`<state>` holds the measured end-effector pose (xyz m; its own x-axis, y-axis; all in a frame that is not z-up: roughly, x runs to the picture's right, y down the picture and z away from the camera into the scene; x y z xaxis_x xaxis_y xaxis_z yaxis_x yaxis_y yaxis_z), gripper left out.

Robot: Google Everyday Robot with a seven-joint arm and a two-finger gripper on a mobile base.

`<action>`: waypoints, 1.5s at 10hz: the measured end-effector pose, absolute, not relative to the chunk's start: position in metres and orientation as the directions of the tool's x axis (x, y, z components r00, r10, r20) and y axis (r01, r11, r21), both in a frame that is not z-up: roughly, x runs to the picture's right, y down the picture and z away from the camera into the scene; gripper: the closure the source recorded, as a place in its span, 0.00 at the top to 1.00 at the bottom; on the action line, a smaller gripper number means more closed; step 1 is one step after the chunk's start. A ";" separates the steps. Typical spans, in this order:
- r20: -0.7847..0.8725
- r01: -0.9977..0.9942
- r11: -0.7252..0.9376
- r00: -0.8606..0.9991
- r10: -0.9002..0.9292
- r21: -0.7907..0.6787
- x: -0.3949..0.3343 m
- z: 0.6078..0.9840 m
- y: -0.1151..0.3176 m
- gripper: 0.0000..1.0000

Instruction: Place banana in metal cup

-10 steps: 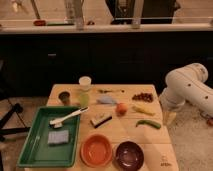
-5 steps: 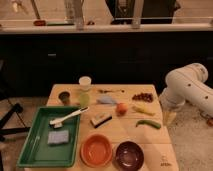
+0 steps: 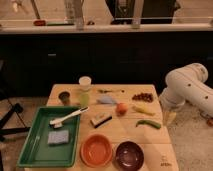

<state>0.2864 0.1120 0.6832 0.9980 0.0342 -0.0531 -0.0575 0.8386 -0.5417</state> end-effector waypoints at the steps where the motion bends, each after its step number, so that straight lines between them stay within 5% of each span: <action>1: -0.053 -0.057 0.839 0.998 0.034 -0.542 0.286 0.683 0.112 0.80; 9: -0.101 -0.134 0.827 0.990 0.094 -0.546 0.284 0.690 0.115 0.80; 15: -0.193 -0.440 0.659 0.889 0.415 -0.610 0.280 0.776 0.134 0.80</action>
<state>0.2797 0.1337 0.7765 0.8893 0.4147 -0.1930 -0.4398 0.6590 -0.6102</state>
